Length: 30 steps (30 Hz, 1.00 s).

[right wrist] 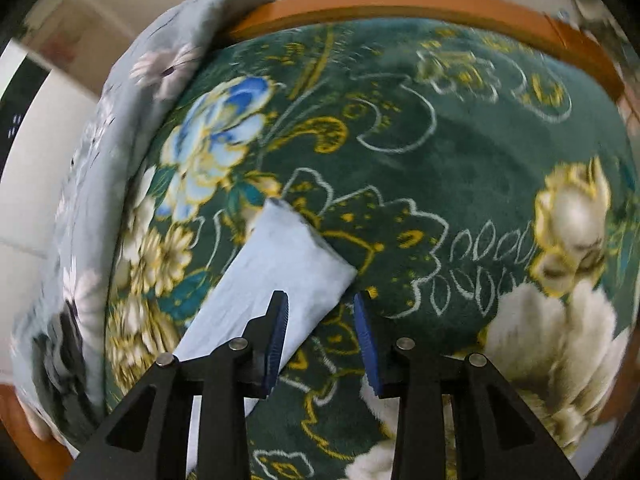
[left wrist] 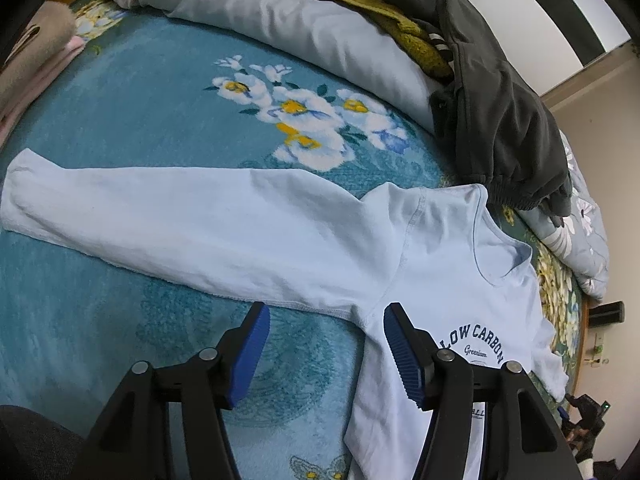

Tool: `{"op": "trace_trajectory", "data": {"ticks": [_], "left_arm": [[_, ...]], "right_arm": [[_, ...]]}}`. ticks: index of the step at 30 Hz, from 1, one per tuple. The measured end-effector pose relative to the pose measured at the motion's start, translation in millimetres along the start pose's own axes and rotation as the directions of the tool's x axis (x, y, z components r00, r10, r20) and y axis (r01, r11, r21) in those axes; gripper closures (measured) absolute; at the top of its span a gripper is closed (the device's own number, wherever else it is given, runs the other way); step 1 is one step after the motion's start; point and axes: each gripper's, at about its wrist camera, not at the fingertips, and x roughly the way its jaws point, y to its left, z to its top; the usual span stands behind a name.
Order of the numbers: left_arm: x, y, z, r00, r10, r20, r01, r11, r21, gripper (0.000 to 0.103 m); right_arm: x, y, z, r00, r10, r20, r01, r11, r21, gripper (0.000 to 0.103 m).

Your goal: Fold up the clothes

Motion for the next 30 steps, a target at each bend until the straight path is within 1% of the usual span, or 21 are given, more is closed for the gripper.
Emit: {"op": "trace_trajectory", "data": {"ticks": [4,6,7,8,9,10,12,14,16,18,20,21,22,23,24,27,29,30], "left_arm": [[-0.7,-1.2,-1.1,1.000,0.010,0.005,-0.010,1.000,-0.001,0.039],[-1.3,-1.4,-2.1,1.000,0.009,0.007,-0.009,1.000,-0.006,0.039],[-1.4,-1.5,-2.6,1.000,0.007,0.008,-0.007,1.000,-0.008,0.039],[-1.5,-1.7,-3.0,1.000,0.006,0.009,-0.006,1.000,-0.009,0.039],[-1.3,-1.8,-3.1,1.000,0.006,0.009,-0.006,1.000,-0.008,0.039],[-1.1,-1.9,-3.1,1.000,0.007,0.009,-0.006,1.000,-0.007,0.039],[-1.0,-1.9,-2.7,1.000,0.006,0.008,-0.006,1.000,-0.005,0.039],[-1.6,-1.3,-2.3,1.000,0.001,0.009,-0.001,1.000,-0.007,0.039],[-2.1,-0.6,-2.0,1.000,-0.005,0.010,0.005,1.000,-0.011,0.039],[-3.0,0.1,-1.7,1.000,-0.011,0.011,0.011,1.000,-0.014,0.039],[-4.6,1.5,-1.3,1.000,-0.022,0.016,0.023,1.000,-0.021,0.039],[-5.2,2.3,-1.2,0.999,-0.027,0.017,0.028,0.999,-0.026,0.039],[-5.9,3.0,-1.2,0.999,-0.032,0.019,0.033,0.999,-0.029,0.039],[-6.5,3.7,-1.2,0.999,-0.037,0.020,0.038,0.999,-0.033,0.039],[-7.3,4.5,-1.0,0.999,-0.043,0.023,0.043,0.998,-0.036,0.039],[-10.5,8.2,0.0,0.998,-0.060,0.036,0.062,0.997,-0.051,0.039],[-12.5,11.5,0.6,0.997,-0.069,0.044,0.072,0.995,-0.065,0.039],[-13.4,13.1,0.8,0.996,-0.072,0.048,0.075,0.995,-0.071,0.039]], "right_arm": [[14.1,-8.7,0.8,0.999,0.038,-0.023,-0.036,0.997,0.066,0.068],[15.6,-11.5,-0.3,0.999,0.048,-0.015,-0.046,0.995,0.087,0.069],[15.7,-10.0,0.0,0.998,0.053,-0.016,-0.052,0.995,0.079,0.075],[15.8,-8.5,0.2,0.998,0.059,-0.017,-0.057,0.996,0.072,0.090],[16.0,-7.0,0.5,0.998,0.064,-0.017,-0.063,0.996,0.065,0.097],[15.8,-5.1,0.7,0.997,0.070,-0.018,-0.068,0.996,0.055,0.098],[10.3,4.6,-0.6,0.996,0.084,-0.008,-0.084,0.996,0.000,0.100],[-0.2,21.5,-5.9,0.991,0.135,0.004,-0.135,0.989,-0.064,0.100],[-12.8,41.8,-13.2,0.981,0.195,0.007,-0.192,0.973,-0.132,0.100],[-28.7,68.0,-24.1,0.965,0.262,0.000,-0.256,0.945,-0.202,0.100],[-46.1,97.4,-36.8,0.944,0.330,-0.013,-0.321,0.907,-0.272,0.100],[-55.8,116.3,-46.1,0.930,0.366,-0.029,-0.356,0.879,-0.317,0.100],[-66.7,139.4,-59.2,0.912,0.406,-0.051,-0.394,0.838,-0.376,0.100],[-77.2,161.9,-72.3,0.893,0.444,-0.075,-0.431,0.793,-0.430,0.100],[-84.2,180.2,-85.5,0.872,0.479,-0.105,-0.469,0.754,-0.460,0.100],[-101.7,233.3,-131.1,0.798,0.563,-0.216,-0.581,0.622,-0.524,0.100],[-103.2,268.5,-169.1,0.752,0.582,-0.309,-0.642,0.542,-0.543,0.100],[-100.3,283.6,-189.3,0.737,0.577,-0.352,-0.662,0.512,-0.547,0.100]]}}
